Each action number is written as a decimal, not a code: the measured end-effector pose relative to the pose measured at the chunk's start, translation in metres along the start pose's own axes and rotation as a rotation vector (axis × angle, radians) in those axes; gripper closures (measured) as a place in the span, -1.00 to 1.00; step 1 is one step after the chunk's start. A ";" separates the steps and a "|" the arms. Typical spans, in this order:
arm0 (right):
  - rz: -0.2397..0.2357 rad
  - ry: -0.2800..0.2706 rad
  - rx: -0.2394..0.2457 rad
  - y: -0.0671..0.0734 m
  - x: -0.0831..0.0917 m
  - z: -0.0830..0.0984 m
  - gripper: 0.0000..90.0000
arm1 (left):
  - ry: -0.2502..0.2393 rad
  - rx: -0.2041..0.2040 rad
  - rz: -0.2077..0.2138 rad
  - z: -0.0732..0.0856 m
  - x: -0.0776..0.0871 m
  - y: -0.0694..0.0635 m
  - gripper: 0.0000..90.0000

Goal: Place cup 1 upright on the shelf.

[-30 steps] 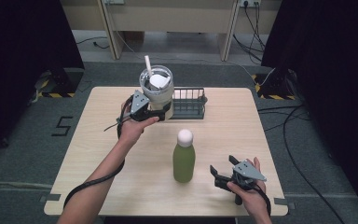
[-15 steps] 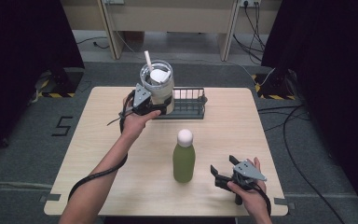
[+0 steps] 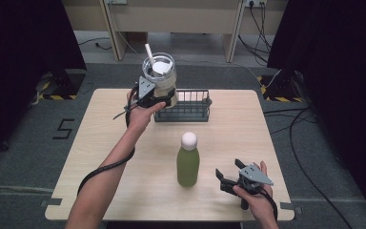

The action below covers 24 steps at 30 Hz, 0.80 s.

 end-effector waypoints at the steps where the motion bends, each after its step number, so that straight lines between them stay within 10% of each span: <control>1: -0.001 0.000 0.000 0.000 0.000 0.000 -0.66 | 0.002 -0.006 -0.004 -0.001 -0.001 0.001 -0.77; 24: -0.004 -0.001 0.002 -0.001 0.000 0.000 -0.66 | 0.060 -0.012 -0.031 0.004 -0.034 0.006 -0.77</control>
Point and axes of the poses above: each handheld gripper's, and its own axes: x roughly backward along the jaws, z roughly out of its underside, y roughly to its left, the point moved 4 cm from there along -x, roughly forward along the jaws, and after that the axes turned 15 degrees about -x, right-handed, at the moved point
